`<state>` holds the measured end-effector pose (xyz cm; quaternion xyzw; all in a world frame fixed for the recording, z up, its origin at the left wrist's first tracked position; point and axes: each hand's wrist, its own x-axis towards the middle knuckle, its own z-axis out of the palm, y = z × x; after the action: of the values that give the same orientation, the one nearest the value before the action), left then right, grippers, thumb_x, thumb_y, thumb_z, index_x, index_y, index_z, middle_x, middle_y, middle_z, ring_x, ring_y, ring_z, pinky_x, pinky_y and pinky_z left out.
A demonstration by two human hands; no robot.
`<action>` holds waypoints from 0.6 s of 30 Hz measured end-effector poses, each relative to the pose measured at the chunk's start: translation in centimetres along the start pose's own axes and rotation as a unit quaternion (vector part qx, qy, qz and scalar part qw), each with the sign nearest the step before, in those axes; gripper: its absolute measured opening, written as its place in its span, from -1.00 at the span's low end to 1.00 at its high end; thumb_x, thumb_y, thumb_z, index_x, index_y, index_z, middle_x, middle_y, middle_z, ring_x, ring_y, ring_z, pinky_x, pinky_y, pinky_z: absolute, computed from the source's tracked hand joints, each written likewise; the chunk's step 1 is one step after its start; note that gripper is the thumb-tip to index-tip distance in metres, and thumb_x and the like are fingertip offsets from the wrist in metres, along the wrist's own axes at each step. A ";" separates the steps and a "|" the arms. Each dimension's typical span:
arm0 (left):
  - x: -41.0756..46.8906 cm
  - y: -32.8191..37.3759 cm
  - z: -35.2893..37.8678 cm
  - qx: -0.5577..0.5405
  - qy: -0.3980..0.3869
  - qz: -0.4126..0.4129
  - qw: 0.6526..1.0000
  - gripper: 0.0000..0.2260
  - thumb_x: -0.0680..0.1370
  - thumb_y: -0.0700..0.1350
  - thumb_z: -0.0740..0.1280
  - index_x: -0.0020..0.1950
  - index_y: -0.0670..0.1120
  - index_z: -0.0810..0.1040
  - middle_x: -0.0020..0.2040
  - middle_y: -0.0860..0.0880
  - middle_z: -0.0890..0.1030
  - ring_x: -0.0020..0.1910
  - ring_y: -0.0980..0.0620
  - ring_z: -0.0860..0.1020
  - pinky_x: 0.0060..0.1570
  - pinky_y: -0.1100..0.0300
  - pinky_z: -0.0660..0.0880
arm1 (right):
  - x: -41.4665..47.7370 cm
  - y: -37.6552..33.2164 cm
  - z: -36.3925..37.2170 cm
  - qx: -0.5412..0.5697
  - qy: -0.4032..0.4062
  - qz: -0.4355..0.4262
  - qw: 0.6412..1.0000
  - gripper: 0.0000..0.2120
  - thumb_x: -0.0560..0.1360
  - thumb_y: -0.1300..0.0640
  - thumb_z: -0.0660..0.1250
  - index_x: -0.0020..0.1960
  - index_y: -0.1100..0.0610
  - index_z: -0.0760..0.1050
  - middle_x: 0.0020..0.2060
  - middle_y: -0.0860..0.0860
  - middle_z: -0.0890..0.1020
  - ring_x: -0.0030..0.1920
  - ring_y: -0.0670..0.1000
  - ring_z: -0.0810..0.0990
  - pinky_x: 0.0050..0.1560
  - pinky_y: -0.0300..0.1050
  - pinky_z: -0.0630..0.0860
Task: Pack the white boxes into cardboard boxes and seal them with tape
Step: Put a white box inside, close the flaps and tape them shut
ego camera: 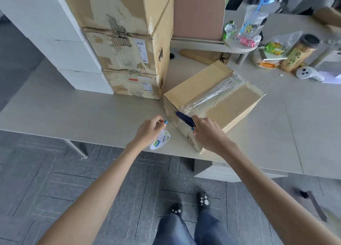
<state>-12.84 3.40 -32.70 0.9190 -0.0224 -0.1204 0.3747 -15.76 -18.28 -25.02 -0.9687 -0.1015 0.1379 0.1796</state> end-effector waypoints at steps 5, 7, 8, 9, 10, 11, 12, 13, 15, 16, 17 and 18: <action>0.2 -0.1 0.1 -0.011 -0.008 -0.005 1.000 -0.84 0.62 0.02 0.25 -0.09 -0.02 0.50 -0.16 0.05 0.65 -0.16 0.02 0.59 -0.24 0.15 0.38 | -1.6 -1.4 0.5 -0.049 0.003 -0.005 0.999 -0.77 0.52 0.39 0.12 0.16 0.28 0.38 -0.22 0.16 0.56 -0.25 0.18 0.56 -0.32 0.00 0.43; 0.2 0.0 -0.1 -0.011 -0.010 -0.010 1.000 -0.85 0.61 0.00 0.25 -0.11 -0.03 0.49 -0.19 0.06 0.64 -0.18 0.00 0.58 -0.26 0.15 0.36 | -1.6 -2.0 0.8 -0.066 0.001 -0.005 0.998 -0.81 0.49 0.42 0.12 0.07 0.26 0.37 -0.31 0.10 0.47 -0.27 0.16 0.50 -0.32 -0.03 0.37; 0.3 0.1 -0.1 -0.007 -0.010 -0.011 1.000 -0.85 0.60 -0.01 0.25 -0.11 -0.03 0.50 -0.20 0.05 0.63 -0.18 0.00 0.57 -0.26 0.14 0.36 | -1.5 -2.2 0.9 -0.074 0.000 -0.002 0.997 -0.82 0.48 0.43 0.11 0.01 0.23 0.35 -0.34 0.07 0.40 -0.27 0.15 0.46 -0.30 -0.05 0.33; 0.3 0.2 -0.2 -0.001 -0.009 -0.010 1.000 -0.85 0.60 -0.01 0.25 -0.11 -0.04 0.50 -0.21 0.04 0.63 -0.19 -0.01 0.57 -0.26 0.14 0.37 | -1.4 -2.5 1.0 -0.077 0.002 0.001 0.997 -0.82 0.47 0.43 0.11 -0.02 0.22 0.34 -0.37 0.05 0.34 -0.26 0.14 0.43 -0.29 -0.06 0.31; 0.3 0.4 -0.2 0.007 -0.007 -0.008 1.000 -0.85 0.60 -0.01 0.25 -0.11 -0.04 0.50 -0.21 0.03 0.63 -0.19 -0.02 0.57 -0.27 0.14 0.37 | -1.3 -2.7 1.2 -0.079 0.005 0.003 0.997 -0.81 0.47 0.44 0.10 -0.01 0.22 0.34 -0.37 0.04 0.32 -0.25 0.14 0.43 -0.28 -0.06 0.31; 0.4 0.5 -0.2 0.013 -0.005 -0.007 1.000 -0.84 0.60 -0.01 0.25 -0.12 -0.04 0.49 -0.22 0.02 0.63 -0.20 -0.02 0.58 -0.28 0.14 0.37 | -1.1 -2.8 1.3 -0.079 0.010 0.004 0.997 -0.80 0.48 0.44 0.09 0.01 0.24 0.37 -0.38 0.03 0.32 -0.25 0.14 0.43 -0.28 -0.05 0.31; 0.5 0.6 -0.2 0.018 -0.002 -0.008 1.000 -0.84 0.60 -0.02 0.24 -0.13 -0.04 0.49 -0.23 0.01 0.62 -0.20 -0.03 0.58 -0.29 0.15 0.36 | -0.9 -3.0 1.5 -0.079 0.014 0.006 0.997 -0.78 0.48 0.44 0.09 0.05 0.27 0.39 -0.37 0.03 0.33 -0.25 0.13 0.43 -0.28 -0.06 0.30; 0.6 0.7 -0.2 0.022 0.000 -0.011 1.000 -0.84 0.60 -0.03 0.24 -0.13 -0.05 0.49 -0.25 0.00 0.62 -0.21 -0.04 0.57 -0.30 0.15 0.35 | -0.8 -3.1 1.6 -0.079 0.018 0.008 0.997 -0.76 0.48 0.44 0.09 0.08 0.28 0.40 -0.36 0.04 0.35 -0.24 0.14 0.44 -0.27 -0.06 0.30; 0.6 0.8 -0.2 0.043 0.005 -0.017 0.999 -0.85 0.60 -0.03 0.24 -0.13 -0.04 0.49 -0.26 0.01 0.61 -0.22 -0.07 0.56 -0.30 0.14 0.35 | -0.7 -3.4 1.6 -0.081 0.021 0.009 0.996 -0.74 0.49 0.44 0.09 0.11 0.30 0.41 -0.29 0.08 0.41 -0.23 0.15 0.47 -0.27 -0.07 0.30; 0.6 0.8 -0.2 0.062 0.009 -0.017 0.998 -0.85 0.60 -0.03 0.23 -0.12 -0.04 0.49 -0.26 0.00 0.61 -0.21 -0.09 0.56 -0.28 0.13 0.37 | -0.7 -3.5 1.6 -0.083 0.023 0.008 0.996 -0.74 0.49 0.44 0.09 0.12 0.30 0.42 -0.27 0.09 0.42 -0.24 0.15 0.46 -0.27 -0.08 0.30; 0.5 0.9 -0.1 0.082 0.014 -0.014 0.996 -0.86 0.60 -0.03 0.23 -0.11 -0.04 0.50 -0.23 -0.02 0.62 -0.20 -0.10 0.57 -0.26 0.11 0.40 | -0.8 -3.5 1.6 -0.085 0.024 0.008 0.996 -0.75 0.50 0.44 0.09 0.12 0.30 0.42 -0.25 0.10 0.43 -0.25 0.14 0.43 -0.27 -0.08 0.30; 0.5 0.9 -0.1 0.097 0.022 -0.009 0.995 -0.86 0.60 -0.03 0.23 -0.09 -0.04 0.51 -0.21 -0.04 0.64 -0.18 -0.12 0.57 -0.23 0.09 0.43 | -0.9 -3.4 1.6 -0.087 0.025 0.008 0.996 -0.76 0.51 0.43 0.09 0.11 0.30 0.43 -0.24 0.10 0.44 -0.25 0.13 0.42 -0.27 -0.08 0.31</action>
<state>-12.31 2.75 -32.10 0.9535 -0.0175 -0.1010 0.2834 -17.61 -14.92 -25.00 -0.9846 -0.1007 0.1055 0.0965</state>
